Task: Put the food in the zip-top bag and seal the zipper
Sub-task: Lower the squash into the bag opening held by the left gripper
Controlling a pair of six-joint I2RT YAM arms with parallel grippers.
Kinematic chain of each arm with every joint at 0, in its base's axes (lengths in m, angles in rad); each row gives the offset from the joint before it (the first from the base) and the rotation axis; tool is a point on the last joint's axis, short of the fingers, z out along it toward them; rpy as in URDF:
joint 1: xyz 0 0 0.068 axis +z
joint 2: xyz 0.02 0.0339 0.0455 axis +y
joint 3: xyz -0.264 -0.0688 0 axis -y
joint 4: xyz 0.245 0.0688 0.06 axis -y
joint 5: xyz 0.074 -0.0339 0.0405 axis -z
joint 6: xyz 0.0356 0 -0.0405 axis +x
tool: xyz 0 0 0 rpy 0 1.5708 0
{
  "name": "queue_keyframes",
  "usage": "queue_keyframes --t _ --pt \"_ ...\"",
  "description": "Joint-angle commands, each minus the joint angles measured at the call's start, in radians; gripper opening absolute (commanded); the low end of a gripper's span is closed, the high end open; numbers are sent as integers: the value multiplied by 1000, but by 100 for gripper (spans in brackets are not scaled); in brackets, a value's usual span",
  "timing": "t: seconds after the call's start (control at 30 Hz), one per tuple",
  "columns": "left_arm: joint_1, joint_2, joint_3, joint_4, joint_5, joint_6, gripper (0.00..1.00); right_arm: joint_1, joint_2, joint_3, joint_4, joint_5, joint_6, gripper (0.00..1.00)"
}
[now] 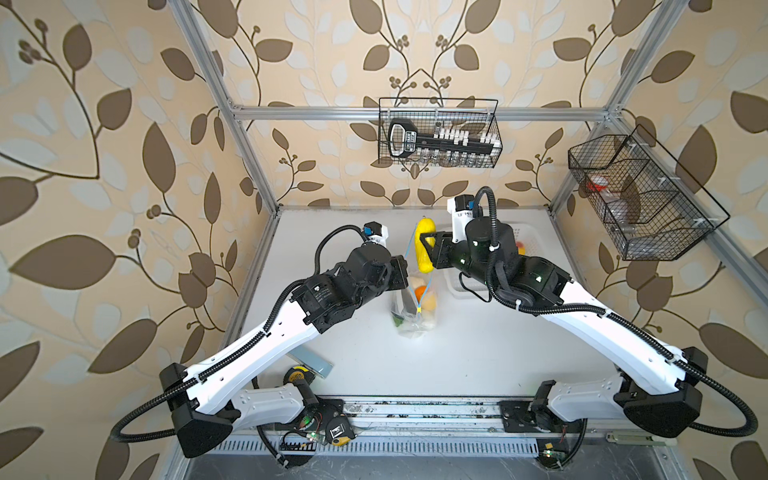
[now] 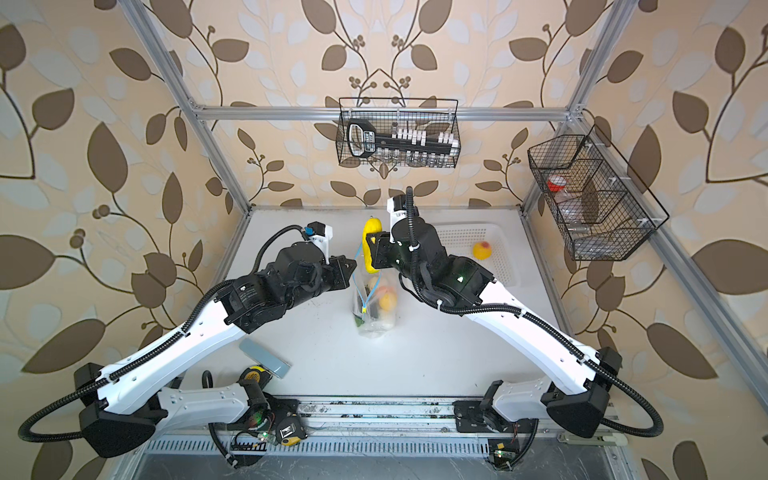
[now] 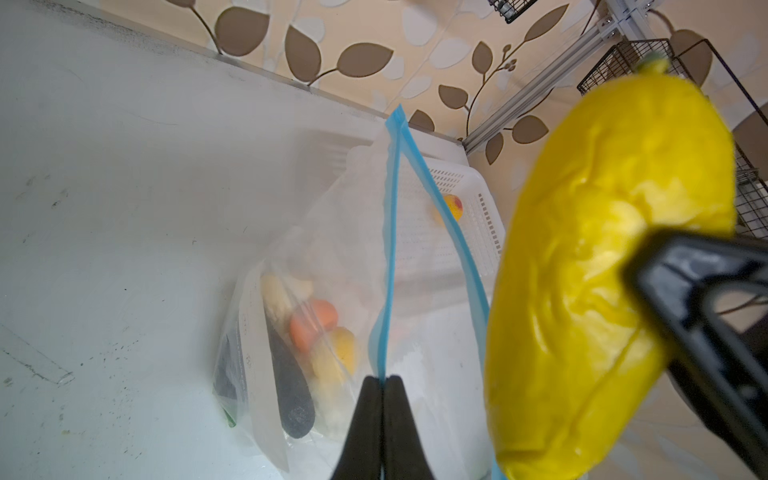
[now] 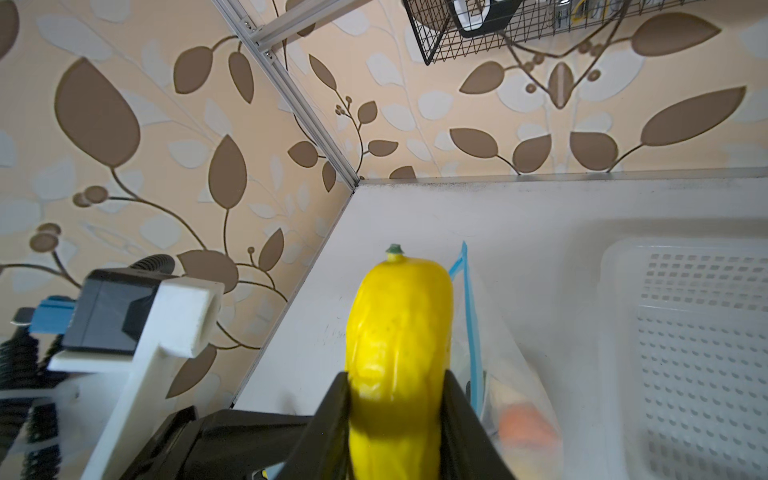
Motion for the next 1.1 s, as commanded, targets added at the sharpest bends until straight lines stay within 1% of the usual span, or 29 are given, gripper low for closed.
queue_keyframes --t 0.0,0.27,0.87,1.07 --pt "10 -12 36 7 -33 -13 0 13 12 -14 14 36 7 33" --pt "9 -22 32 8 -36 -11 0 16 41 -24 -49 69 10 33" --pt "9 -28 27 16 -32 -16 0 35 85 -24 -68 58 4 34" --pt "10 -28 25 17 -29 -18 0 33 87 -30 -75 74 -2 35"
